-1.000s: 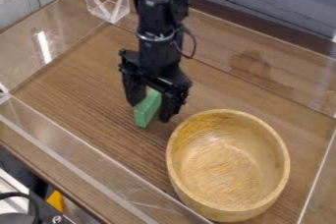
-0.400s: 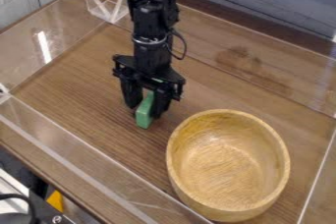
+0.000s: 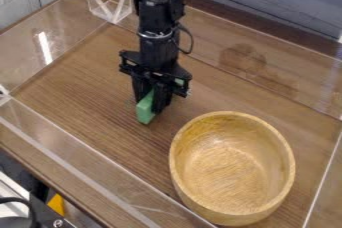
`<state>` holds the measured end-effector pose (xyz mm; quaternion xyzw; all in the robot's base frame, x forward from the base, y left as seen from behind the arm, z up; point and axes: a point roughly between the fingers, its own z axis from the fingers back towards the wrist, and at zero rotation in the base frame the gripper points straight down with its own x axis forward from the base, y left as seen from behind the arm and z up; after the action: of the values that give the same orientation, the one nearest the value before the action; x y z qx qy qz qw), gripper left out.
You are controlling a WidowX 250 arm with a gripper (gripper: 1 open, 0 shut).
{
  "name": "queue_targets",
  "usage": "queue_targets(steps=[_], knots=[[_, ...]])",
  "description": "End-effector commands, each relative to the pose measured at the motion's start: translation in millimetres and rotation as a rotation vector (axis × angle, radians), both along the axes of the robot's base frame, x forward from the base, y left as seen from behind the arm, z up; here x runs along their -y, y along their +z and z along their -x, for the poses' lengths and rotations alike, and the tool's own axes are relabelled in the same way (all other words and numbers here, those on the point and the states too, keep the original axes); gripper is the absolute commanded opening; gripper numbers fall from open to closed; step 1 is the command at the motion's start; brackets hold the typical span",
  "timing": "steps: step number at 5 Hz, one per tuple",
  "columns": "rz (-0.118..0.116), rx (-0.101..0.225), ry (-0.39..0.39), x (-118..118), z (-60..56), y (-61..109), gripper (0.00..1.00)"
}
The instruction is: Put the green block in the brown bowl
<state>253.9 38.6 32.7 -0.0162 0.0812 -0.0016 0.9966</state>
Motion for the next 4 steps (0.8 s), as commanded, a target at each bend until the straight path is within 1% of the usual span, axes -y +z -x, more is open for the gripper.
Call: queue_targets(steps=[1,2,3,4], knots=[[0.013,0.060,-0.060,3,-9.6,34.7,0.00],[0.034,0.073,-0.113,4,-10.6,61.1,0.00],[0.040,0.088,-0.138,1,-3.8,77.4,0.00],[0.036,0.089,-0.170,-1,1.8,76.5,0.00]])
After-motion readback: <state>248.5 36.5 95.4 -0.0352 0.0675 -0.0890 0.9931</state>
